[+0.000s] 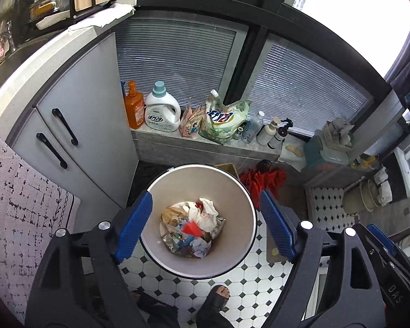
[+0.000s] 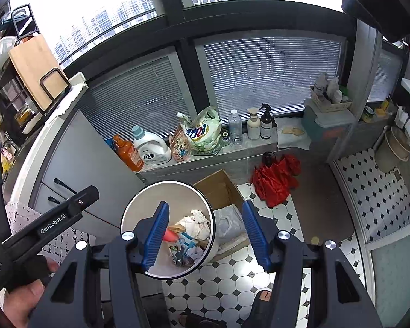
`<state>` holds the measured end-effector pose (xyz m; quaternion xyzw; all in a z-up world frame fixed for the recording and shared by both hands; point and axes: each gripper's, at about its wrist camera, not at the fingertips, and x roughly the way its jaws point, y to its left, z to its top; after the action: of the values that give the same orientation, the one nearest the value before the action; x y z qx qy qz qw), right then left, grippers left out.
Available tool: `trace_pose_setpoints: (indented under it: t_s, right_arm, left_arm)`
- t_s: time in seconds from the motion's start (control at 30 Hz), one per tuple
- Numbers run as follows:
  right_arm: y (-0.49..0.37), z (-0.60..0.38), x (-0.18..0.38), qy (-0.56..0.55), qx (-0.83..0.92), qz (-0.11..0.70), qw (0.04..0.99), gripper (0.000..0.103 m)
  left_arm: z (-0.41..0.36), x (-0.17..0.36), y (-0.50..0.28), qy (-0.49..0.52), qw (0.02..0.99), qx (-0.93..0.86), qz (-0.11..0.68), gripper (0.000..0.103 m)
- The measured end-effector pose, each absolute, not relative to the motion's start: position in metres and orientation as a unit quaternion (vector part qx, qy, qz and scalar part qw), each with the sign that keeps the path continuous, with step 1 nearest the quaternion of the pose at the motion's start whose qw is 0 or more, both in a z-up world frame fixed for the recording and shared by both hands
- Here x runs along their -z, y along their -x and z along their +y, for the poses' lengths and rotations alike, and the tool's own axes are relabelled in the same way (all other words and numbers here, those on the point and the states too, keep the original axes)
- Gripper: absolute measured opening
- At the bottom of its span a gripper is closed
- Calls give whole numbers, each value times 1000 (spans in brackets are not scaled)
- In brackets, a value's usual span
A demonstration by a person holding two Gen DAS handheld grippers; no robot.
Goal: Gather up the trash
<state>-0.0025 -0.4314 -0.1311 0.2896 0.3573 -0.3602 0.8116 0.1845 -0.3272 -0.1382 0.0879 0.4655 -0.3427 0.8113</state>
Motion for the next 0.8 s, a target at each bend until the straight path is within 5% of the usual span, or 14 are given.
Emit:
trace_pose_setpoints:
  t_s: [0.33, 0.8]
  right_arm:
    - [-2, -425, 116, -285, 346, 342, 826, 57]
    - [-28, -408, 72, -265, 285, 320, 864, 82]
  left_arm:
    - [-308, 116, -190, -81, 831, 323, 445, 90]
    - [-256, 60, -190, -56, 876, 268, 398, 97]
